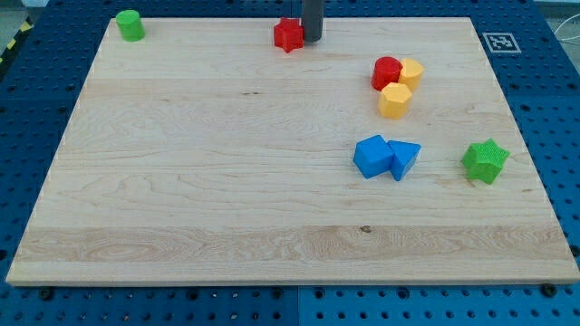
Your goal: Push the red circle a bit down
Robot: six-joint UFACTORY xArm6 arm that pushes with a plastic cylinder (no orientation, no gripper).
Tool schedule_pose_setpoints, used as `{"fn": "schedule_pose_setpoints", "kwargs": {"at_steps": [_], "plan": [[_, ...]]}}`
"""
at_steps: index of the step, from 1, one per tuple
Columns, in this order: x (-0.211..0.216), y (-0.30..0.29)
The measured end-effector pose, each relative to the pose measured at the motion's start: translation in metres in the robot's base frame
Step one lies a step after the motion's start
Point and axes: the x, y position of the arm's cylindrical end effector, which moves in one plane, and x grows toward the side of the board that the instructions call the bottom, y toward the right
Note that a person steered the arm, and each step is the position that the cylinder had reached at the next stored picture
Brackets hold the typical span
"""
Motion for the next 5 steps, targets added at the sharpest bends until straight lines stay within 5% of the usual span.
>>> {"fn": "schedule_pose_setpoints", "kwargs": {"at_steps": [3, 5], "plan": [[-0.014, 0.014], [0.034, 0.043]]}}
